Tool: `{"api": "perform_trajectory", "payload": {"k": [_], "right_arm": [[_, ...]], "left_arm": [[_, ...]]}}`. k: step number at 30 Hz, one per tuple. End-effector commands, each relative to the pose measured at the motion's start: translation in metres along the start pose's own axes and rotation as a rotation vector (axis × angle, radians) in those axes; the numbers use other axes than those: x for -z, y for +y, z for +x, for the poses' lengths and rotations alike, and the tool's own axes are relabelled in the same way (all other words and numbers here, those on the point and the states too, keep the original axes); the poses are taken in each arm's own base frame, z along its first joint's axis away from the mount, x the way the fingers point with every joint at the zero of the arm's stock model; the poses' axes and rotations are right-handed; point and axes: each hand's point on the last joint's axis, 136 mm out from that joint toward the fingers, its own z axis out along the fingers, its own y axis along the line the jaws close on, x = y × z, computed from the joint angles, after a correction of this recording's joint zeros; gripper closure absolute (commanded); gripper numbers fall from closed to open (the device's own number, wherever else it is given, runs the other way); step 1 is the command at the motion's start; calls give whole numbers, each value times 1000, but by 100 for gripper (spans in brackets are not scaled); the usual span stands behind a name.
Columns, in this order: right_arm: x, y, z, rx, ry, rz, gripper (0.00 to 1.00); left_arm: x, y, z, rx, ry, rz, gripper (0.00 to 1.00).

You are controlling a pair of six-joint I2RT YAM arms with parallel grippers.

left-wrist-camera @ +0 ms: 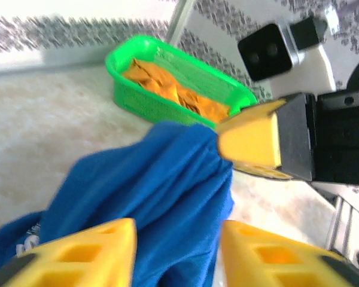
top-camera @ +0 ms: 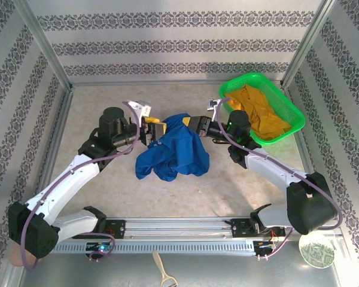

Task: Fold the inside-out t-shirt

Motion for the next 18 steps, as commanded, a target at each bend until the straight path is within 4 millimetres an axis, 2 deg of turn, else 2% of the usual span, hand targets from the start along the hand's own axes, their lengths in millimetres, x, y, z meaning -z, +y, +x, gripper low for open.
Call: {"api": "perform_trajectory", "payload": {"k": [1, 5, 12, 18], "right_arm": [[2, 4, 1, 43, 2, -27, 100], [2, 5, 5, 41, 4, -22, 100], [2, 11, 15, 45, 33, -27, 100], [0, 15, 24, 50, 61, -31, 100]], "left_arm": [[-13, -11, 20, -96, 101, 44, 70], [-30, -19, 24, -82, 114, 89, 74], [-43, 6, 18, -46, 67, -37, 76], [-46, 15, 8, -23, 30, -84, 76]]}}
